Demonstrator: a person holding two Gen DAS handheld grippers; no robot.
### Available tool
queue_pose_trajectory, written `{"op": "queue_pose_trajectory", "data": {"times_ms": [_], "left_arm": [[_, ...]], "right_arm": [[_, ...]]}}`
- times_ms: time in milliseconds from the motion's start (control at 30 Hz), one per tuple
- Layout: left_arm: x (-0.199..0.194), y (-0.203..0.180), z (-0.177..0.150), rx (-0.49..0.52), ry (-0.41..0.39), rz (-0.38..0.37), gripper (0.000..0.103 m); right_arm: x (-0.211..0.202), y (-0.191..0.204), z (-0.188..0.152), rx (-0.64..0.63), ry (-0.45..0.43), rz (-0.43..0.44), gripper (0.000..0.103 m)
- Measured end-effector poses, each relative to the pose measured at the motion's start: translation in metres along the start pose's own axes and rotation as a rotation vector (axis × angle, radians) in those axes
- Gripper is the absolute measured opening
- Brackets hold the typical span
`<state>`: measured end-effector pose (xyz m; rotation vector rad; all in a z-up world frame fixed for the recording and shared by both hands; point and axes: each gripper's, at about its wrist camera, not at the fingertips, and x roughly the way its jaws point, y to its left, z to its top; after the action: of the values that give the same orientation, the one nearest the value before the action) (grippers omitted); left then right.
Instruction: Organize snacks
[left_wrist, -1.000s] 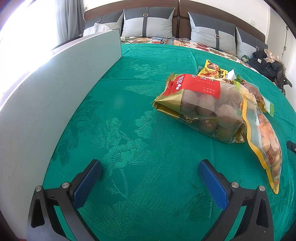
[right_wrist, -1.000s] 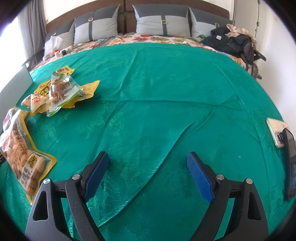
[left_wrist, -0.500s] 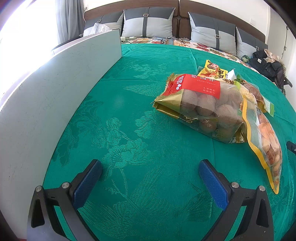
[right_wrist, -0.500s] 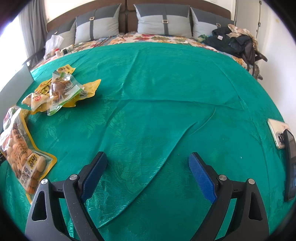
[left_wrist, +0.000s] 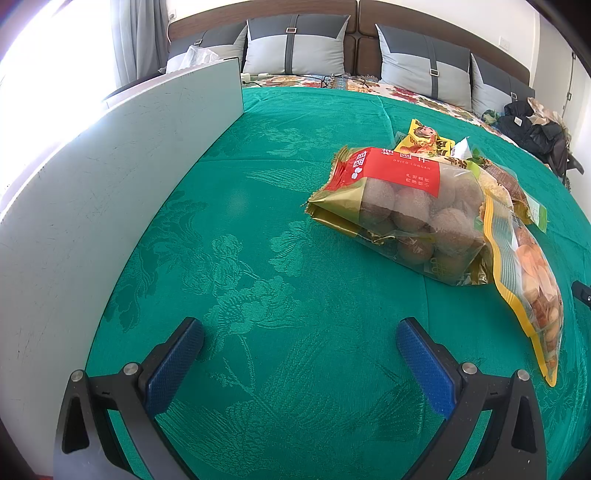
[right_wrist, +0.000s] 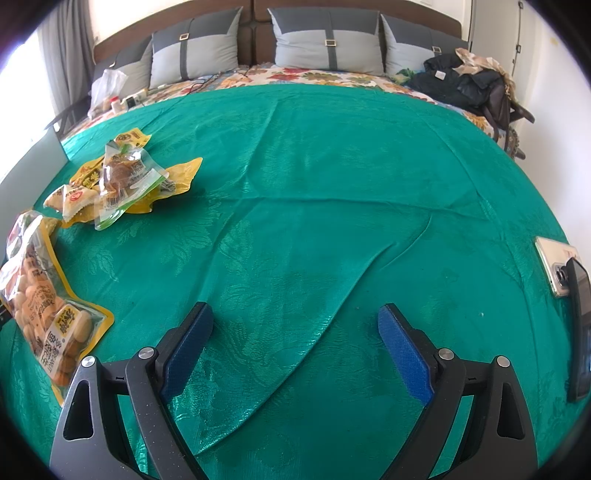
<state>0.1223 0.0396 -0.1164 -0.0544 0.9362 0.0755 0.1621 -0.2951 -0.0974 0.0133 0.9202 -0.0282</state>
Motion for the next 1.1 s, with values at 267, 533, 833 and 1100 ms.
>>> {"op": "queue_pose_trajectory", "data": {"times_ms": [267, 533, 833, 1100], "left_arm": [[-0.0001, 0.0000, -0.0001, 0.000, 0.000, 0.000, 0.103], [-0.0002, -0.0001, -0.0002, 0.000, 0.000, 0.000, 0.103], [-0.0002, -0.0002, -0.0002, 0.000, 0.000, 0.001, 0.103], [-0.0003, -0.0003, -0.0002, 0.000, -0.001, 0.001, 0.103]], "right_arm": [[0.0001, 0.0001, 0.0003, 0.000, 0.000, 0.000, 0.093], [0.0001, 0.0002, 0.0005, -0.001, 0.001, 0.000, 0.094], [0.0002, 0.0003, 0.0008, -0.001, 0.001, 0.001, 0.094], [0.0002, 0.0003, 0.0011, -0.001, 0.001, 0.001, 0.095]]}}
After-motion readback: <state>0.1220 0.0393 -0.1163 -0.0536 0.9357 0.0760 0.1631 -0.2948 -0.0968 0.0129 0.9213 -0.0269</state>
